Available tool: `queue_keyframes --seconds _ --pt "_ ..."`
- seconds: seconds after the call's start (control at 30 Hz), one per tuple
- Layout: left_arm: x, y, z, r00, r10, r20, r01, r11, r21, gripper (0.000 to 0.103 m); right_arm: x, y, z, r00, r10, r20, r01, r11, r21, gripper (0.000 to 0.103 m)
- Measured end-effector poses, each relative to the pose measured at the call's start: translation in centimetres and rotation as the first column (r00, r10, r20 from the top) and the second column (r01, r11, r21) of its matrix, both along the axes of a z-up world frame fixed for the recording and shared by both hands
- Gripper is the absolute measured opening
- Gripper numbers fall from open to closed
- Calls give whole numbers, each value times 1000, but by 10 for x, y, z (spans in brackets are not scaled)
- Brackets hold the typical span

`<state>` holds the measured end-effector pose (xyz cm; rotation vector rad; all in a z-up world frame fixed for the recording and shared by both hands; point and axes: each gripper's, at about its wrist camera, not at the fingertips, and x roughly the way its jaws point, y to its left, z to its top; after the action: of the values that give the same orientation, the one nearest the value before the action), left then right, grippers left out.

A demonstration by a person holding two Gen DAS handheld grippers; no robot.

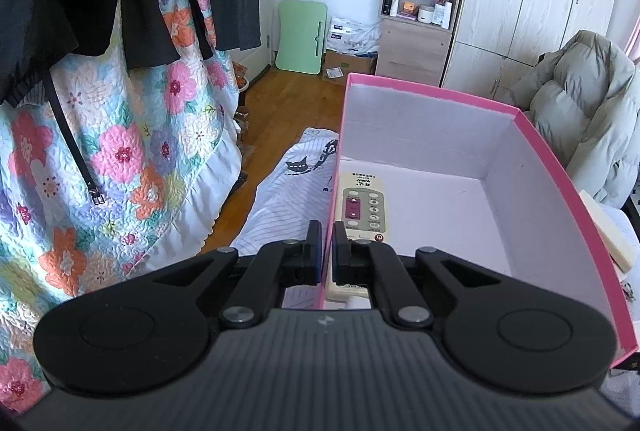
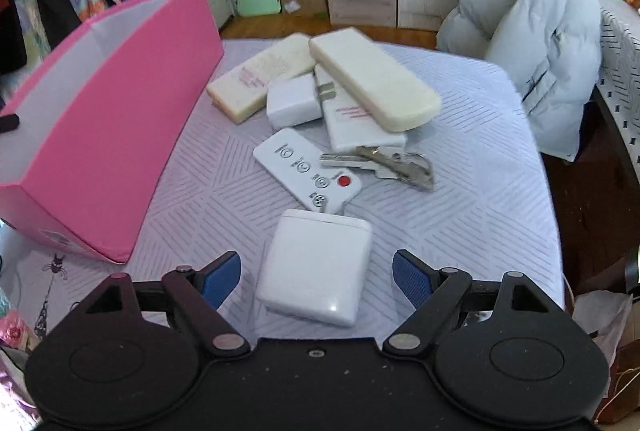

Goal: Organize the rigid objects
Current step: 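Return the right tool to the pile and grasp another white charger, then lower the second white charger into the box beside the remote, release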

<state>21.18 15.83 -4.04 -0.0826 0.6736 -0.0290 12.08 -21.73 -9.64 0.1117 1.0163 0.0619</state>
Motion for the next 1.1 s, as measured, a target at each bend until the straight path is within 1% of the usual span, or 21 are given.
queue_keyframes --seconds 0.03,0.1,0.17,0.23,0.33,0.47,0.6,0.73,0.8,0.87,0.97,1.0,1.1 --pt "0 1 0 1000 -1 1 1 1000 -5 4 3 2 -2 1000 -11 1 11 1000 -29 61" --pt "0 3 0 1000 -6 0 6 1000 -15 3 3 4 -1 1000 -27 10 28 998 -54 61" --pt "1 3 0 1000 -7 -5 7 1000 -5 4 3 8 0 1000 -10 17 11 997 -75 61" --pt "2 3 0 1000 -3 -9 3 1000 -13 4 1 10 -1 1000 8 19 -6 995 -101 61" --pt "2 2 0 1000 4 -6 -4 1000 -14 4 3 5 -2 999 -28 30 30 997 -75 60" --pt "2 3 -1 1000 4 -4 -4 1000 -14 4 3 -3 -1 993 -107 46 109 992 -63 60" --pt "2 3 -1 1000 5 -8 -6 1000 -25 4 -2 -5 12 991 -108 79 110 994 -24 60" --pt "2 4 -1 1000 4 -4 -4 1000 -26 4 -9 1 37 986 -92 138 92 996 6 60" --pt "1 4 -1 1000 3 -3 -3 1000 -27 4 -11 7 53 983 -68 172 58 997 59 60" --pt "1 5 -1 1000 2 -3 -2 1000 -28 4 -12 20 74 973 -6 229 -18 994 104 60" --pt "2 6 -1 1000 -1 -1 1 999 -34 4 -9 46 102 940 125 316 -164 981 101 60" --pt "1 6 -1 1000 -1 1 1 999 -37 4 -5 57 112 922 189 339 -233 968 93 60" --pt "0 8 -2 1000 0 5 0 999 -49 4 17 84 129 887 301 349 -349 934 80 60"
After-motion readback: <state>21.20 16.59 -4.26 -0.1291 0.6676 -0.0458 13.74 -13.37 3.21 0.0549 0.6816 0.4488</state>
